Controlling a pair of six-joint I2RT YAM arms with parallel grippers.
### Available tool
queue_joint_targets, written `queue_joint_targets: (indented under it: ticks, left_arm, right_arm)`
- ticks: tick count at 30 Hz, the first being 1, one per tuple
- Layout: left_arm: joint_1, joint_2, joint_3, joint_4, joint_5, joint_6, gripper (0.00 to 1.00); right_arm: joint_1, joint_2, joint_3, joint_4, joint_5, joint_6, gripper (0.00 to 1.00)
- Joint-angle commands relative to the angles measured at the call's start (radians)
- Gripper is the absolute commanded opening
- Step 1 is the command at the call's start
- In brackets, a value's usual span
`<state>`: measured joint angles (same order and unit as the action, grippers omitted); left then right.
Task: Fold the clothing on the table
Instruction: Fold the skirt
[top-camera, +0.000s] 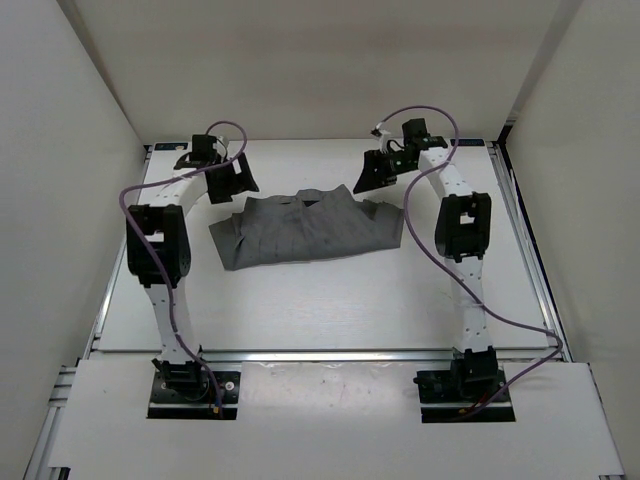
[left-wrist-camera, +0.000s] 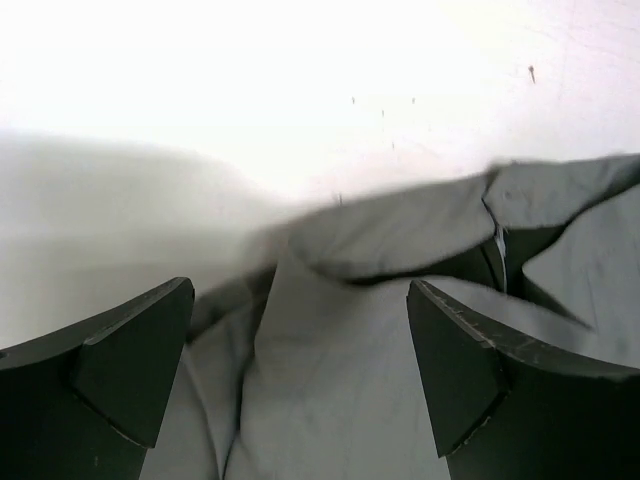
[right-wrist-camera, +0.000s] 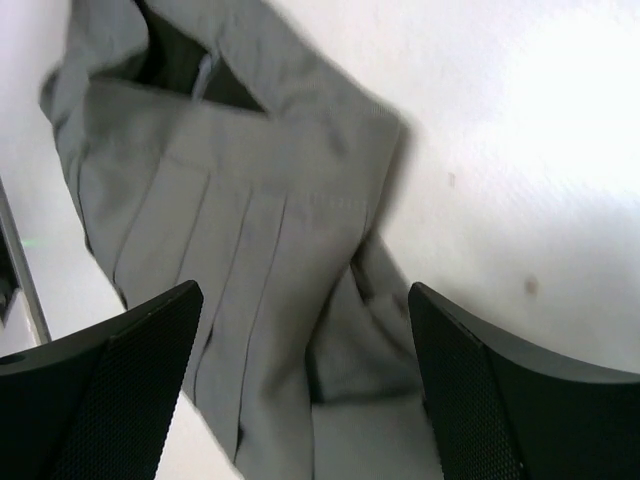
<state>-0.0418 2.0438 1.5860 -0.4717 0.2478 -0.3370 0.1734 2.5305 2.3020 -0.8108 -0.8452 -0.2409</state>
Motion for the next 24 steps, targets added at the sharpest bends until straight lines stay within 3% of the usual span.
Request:
queue_joint_targets:
  ticks: [1,3,5,9,17,24]
  left_arm:
    - [-0.03,0.038,0.123,-0.042,0.021,0.041,0.99]
    - [-0.03,0.096,0.166,-0.067,0.03,0.039,0.99]
    - [-0.03,0.131,0.19,-0.065,0.03,0.033,0.99]
    - [-0.047,0.142,0.2,-0.084,0.033,0.05,0.98]
    - [-0.009,-0.014,-0.02,0.056,0.007,0.058,0.99]
    - [-0.001,-0.054,-0.061,0.071,0.024,0.092,0.99]
  right_arm:
    - [0.008,0.1,0.162,0.047,-0.093,0.131,0.89]
    - [-0.002,0.18,0.302,0.068,-0.118,0.219,0.88]
    - [-0.02,0.243,0.341,0.099,-0.135,0.274,0.89]
    - [-0.031,0.241,0.286,0.145,-0.164,0.299,0.89]
    - [-0.012,0.277,0.287,0.131,-0.17,0.301,0.88]
    - [0.034,0.292,0.287,0.117,-0.16,0.294,0.88]
